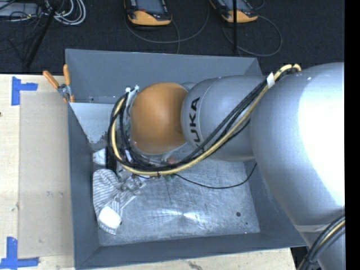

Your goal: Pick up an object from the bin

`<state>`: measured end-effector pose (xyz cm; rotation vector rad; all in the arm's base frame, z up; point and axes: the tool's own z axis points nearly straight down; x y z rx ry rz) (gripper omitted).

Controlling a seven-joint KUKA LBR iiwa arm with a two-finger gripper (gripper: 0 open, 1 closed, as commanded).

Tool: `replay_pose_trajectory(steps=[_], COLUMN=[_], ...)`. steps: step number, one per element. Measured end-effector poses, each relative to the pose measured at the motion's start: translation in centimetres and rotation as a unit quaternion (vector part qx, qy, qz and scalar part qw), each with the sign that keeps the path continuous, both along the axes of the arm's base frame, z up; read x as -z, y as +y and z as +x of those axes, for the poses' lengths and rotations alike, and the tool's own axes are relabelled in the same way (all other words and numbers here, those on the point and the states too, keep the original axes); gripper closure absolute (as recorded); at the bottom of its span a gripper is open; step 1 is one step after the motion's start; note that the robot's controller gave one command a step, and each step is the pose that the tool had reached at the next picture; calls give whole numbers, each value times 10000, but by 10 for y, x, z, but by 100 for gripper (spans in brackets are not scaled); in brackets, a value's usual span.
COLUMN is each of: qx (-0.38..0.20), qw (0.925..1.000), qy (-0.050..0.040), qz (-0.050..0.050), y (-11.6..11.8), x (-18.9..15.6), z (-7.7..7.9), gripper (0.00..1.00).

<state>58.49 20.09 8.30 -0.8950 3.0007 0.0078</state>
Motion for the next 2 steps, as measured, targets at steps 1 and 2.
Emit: replay_pose_trajectory(steps=[1, 2], qx=[-2, 4], qw=[10000, 10000], qy=[41, 33], qz=[-27, -30], y=[-1, 0], x=[-13, -23], z=[-1, 0], gripper=[100, 100])
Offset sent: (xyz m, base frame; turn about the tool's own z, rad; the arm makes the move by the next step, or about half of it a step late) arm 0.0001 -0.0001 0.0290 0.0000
